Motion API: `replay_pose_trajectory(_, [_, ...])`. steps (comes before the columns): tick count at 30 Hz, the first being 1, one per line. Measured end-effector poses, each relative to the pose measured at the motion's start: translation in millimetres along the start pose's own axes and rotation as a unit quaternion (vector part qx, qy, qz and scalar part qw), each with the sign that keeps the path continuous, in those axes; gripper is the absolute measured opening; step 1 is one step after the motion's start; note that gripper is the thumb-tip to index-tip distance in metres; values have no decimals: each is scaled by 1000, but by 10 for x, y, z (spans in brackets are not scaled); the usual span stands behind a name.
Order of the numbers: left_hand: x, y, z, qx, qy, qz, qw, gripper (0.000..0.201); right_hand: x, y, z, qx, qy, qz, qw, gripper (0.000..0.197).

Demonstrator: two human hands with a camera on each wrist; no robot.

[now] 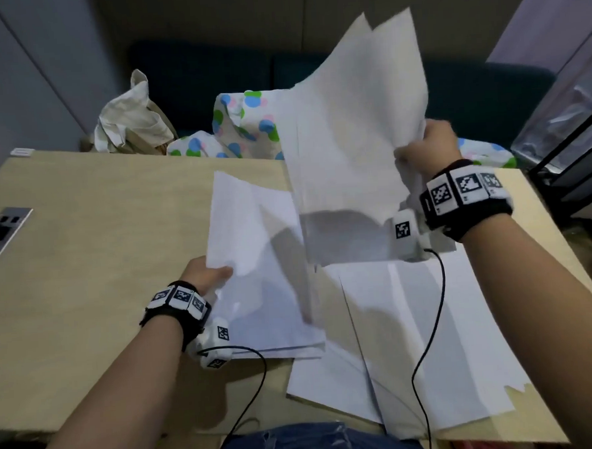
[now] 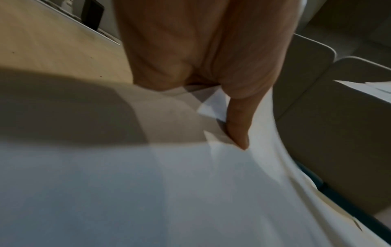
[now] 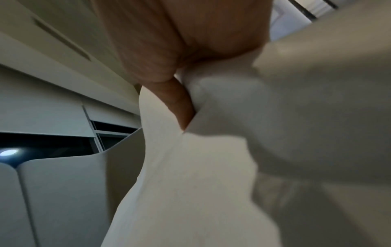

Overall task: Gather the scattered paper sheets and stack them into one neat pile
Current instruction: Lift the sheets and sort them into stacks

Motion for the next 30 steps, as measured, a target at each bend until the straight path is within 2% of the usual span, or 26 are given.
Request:
replay_pose_trajectory(3, [-45,98,-29,-18,1,-13,1000,45,332,535,-305,-73,63,22,995,33])
replay_pose_trajectory(7, [-193,158,-23,-16,-68,-74,995,71,850,1425,-979,-209,175,63,960,36])
replay_pose_trajectory(9, [-229,200,-9,-26,-89,-91,992,75,973,1665,-1221,-226,213,62,949,51])
replay_pose_trajectory(11, [-228,199,5,-29,-88,-99,991,76,1004,1782,-1323,-212,227,49,949,68])
replay_pose_trajectory(14, [-249,165,26,-21,-94,-100,990,78,903,1861,-1335,-220,186,-22,957,69])
replay_pose_trajectory(18, [-224,207,51,-15,-73,-14,997,61,661,2156,-1476,-346,56,-143,925,55])
replay_pose_trajectory(21, [-209,214,46,4,-63,49,997,52,640,2108,-1476,-344,23,-188,920,53])
replay_pose_trajectory(24, [-183,221,52,4,-49,44,998,47,944,1774,-1355,-315,53,-255,913,72])
replay_pose_trajectory(27, [-147,228,18,-3,-28,17,999,45,1490,1291,-1298,-337,138,-341,867,112])
replay_pose_trajectory(30, [-115,222,-18,-5,-9,-18,1000,43,2003,809,-1313,-307,250,-333,856,140])
Point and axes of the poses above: each hand's wrist, its own z-axis towards the middle knuckle, its own y-axis out of the palm, x = y × z, the point moved 9 cm from there along z, towards the middle knuckle, and after that the axes turned 9 degrees about -y, right-handed, at the moved point
